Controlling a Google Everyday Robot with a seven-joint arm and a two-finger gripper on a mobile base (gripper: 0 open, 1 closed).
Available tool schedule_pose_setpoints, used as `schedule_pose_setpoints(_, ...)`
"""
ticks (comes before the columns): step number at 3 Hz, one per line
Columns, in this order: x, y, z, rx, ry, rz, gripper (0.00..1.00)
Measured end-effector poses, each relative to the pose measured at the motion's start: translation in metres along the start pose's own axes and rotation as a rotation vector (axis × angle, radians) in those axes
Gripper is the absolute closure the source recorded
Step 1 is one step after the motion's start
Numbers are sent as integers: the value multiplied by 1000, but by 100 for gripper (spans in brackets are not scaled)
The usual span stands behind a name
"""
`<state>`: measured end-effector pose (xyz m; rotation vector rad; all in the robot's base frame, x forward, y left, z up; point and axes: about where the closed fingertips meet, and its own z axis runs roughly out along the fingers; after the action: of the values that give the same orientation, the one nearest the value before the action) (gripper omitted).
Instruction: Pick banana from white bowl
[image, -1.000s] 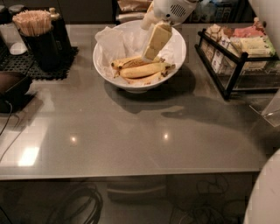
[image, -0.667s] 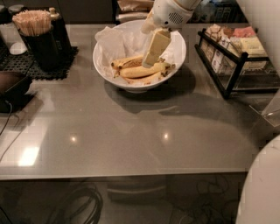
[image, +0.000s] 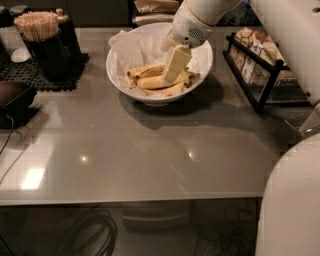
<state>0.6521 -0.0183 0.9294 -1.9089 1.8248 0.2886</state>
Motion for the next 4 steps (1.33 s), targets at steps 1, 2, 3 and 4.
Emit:
schedule_pose_setpoints(1, 8, -1, 10, -18, 7, 21, 25)
schedule_pose_setpoints(2, 17, -1, 18, -37, 15, 45, 27)
schedule_pose_setpoints(3, 24, -2, 25, -55, 24, 62, 30)
schedule_pose_setpoints(4, 28, -6, 37, -85, 34, 78, 34)
